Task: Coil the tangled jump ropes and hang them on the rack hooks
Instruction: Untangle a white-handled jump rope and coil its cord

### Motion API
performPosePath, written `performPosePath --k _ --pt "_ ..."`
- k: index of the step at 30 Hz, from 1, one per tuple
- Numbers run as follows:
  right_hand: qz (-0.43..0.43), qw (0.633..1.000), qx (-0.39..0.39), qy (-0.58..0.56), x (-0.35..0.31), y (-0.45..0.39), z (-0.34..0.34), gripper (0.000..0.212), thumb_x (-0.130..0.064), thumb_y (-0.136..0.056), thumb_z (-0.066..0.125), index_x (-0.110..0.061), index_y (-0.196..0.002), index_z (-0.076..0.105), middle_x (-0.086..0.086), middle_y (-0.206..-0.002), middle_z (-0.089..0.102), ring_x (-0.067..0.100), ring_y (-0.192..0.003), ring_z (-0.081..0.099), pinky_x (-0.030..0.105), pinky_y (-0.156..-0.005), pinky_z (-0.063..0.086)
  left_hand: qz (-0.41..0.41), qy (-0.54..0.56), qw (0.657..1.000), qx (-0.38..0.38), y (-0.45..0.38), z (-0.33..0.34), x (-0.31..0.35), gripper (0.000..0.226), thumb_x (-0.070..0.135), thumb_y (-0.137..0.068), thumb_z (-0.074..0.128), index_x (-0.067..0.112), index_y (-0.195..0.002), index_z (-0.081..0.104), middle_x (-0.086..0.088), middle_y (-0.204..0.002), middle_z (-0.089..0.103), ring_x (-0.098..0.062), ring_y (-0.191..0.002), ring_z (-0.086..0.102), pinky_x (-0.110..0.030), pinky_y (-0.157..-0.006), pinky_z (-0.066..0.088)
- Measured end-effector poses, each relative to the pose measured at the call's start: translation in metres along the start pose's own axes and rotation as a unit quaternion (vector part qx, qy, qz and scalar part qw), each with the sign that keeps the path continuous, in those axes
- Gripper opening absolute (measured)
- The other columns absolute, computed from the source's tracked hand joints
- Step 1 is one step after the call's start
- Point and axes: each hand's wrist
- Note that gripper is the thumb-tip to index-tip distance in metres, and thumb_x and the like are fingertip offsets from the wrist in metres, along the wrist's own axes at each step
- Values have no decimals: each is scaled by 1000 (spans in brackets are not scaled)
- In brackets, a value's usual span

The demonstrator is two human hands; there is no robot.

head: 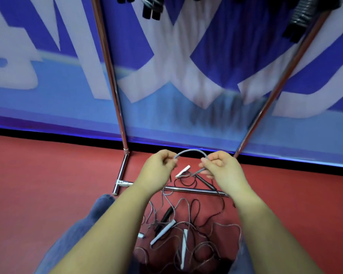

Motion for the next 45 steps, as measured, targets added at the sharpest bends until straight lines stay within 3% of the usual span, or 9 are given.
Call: performPosePath --k 3,9,15,20,25,30,33,40,45 --pt "-5 998 -1 -58 -15 25 2 8 -10 -90 61 -10 -85 55 4 -75 70 10 -57 67 19 -59 54 -1 60 998 4 21 2 5 21 7 -94 55 26 -84 59 -1 -75 61 -15 -66 51 -21 -63 43" --pt "13 988 10 -151 -30 33 -4 7 -16 -94 54 -12 -91 58 1 -78 73 16 -65 71 26 -66 57 -29 118 985 -121 13 10 11 22 16 -93 60 18 -114 62 -1 -83 59 -13 -81 56 -24 -80 45" --pt "91 939 28 -331 -24 7 -7 10 -17 -95 52 -14 -88 58 0 -80 73 12 -62 69 21 -56 56 -60 65 974 -211 -8 12 13 35 49 -94 45 26 -88 71 1 -104 71 -12 -99 62 -25 -96 41" --pt "121 906 29 -405 -17 -20 -6 12 -20 -95 51 -14 -88 58 -4 -74 73 9 -64 70 21 -57 57 -7 49 970 -238 -24 13 4 12 20 -97 52 17 -94 63 5 -95 68 1 -89 61 -12 -88 43" --pt "92 957 -19 -275 -5 -40 1 17 -23 -98 47 -13 -97 61 5 -92 72 15 -79 71 27 -72 56 -58 144 980 -122 -39 21 -9 19 7 -98 49 15 -85 61 5 -71 69 -17 -75 62 -34 -83 49" --pt "58 979 -191 47 20 -44 25 36 14 -84 45 -12 -102 61 13 -113 66 24 -109 62 40 -102 45 -118 262 956 -57 -48 18 -4 20 8 -99 46 11 -85 61 1 -64 70 -8 -58 67 -20 -60 54" --pt "60 961 -240 127 38 -40 37 17 0 -84 60 -9 -98 60 11 -106 68 24 -104 64 42 -99 46 -138 334 931 -51 -49 12 -1 20 8 -100 44 8 -89 62 -1 -65 71 -12 -59 69 -22 -58 58" --pt "58 964 -179 189 45 -36 48 13 -19 -85 69 -20 -76 59 -7 -70 62 10 -70 59 31 -79 49 -160 421 893 -9 -49 2 5 18 11 -100 43 10 -93 60 -1 -69 73 -13 -62 71 -21 -54 57" --pt "71 969 -207 116 41 -31 54 24 -16 -86 68 -19 -109 60 -4 -73 60 10 -68 59 23 -75 51 -169 452 876 8 -49 -4 4 17 12 -100 45 9 -95 61 -2 -72 74 -15 -65 72 -23 -59 59"
Point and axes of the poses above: each hand's wrist, its own y-axis away from the middle knuckle, its own z-axis out of the palm, x = y × z
